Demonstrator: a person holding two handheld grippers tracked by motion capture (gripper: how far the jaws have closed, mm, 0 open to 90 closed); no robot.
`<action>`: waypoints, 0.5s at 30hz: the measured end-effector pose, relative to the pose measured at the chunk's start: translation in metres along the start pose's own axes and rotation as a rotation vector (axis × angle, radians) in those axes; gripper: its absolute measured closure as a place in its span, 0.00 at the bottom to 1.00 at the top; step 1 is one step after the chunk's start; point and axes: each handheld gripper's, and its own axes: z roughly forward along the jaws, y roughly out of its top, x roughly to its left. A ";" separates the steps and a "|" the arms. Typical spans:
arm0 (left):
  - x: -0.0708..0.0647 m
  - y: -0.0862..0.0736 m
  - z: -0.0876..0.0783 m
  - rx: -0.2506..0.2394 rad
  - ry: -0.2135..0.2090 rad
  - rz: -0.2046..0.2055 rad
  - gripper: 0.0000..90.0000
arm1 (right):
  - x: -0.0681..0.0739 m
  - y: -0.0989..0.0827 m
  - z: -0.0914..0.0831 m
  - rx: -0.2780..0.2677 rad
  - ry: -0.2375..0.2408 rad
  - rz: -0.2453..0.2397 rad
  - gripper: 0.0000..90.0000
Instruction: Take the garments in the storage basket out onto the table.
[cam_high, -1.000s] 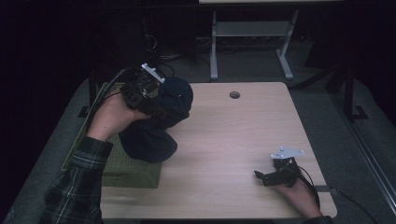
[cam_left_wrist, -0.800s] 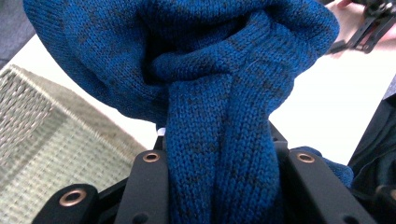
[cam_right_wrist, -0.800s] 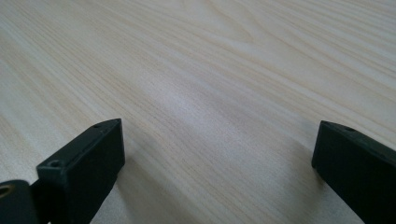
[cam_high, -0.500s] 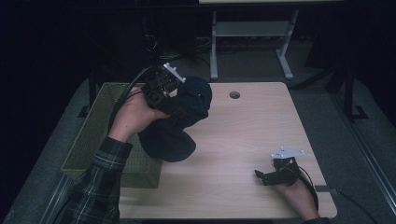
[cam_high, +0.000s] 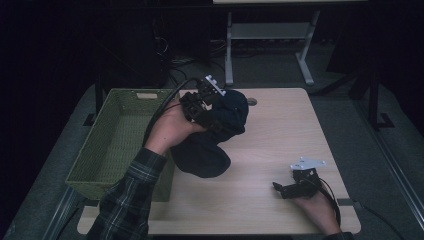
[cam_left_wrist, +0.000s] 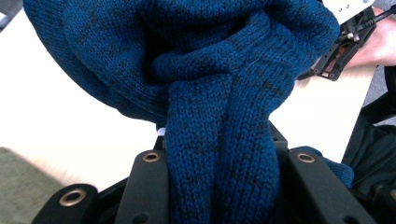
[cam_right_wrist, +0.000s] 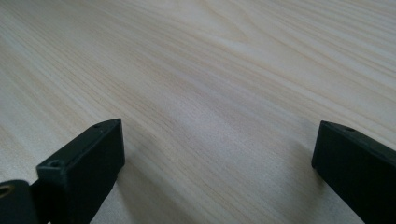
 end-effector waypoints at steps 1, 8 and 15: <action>-0.003 0.003 0.010 0.018 -0.010 0.006 0.71 | 0.000 0.000 0.000 0.000 0.000 0.000 0.02; -0.008 0.011 0.035 0.023 -0.019 0.002 0.71 | 0.000 0.000 0.000 -0.001 0.001 0.001 0.02; -0.014 0.012 0.063 0.019 -0.038 -0.005 0.71 | 0.000 0.000 0.000 -0.001 0.001 0.001 0.02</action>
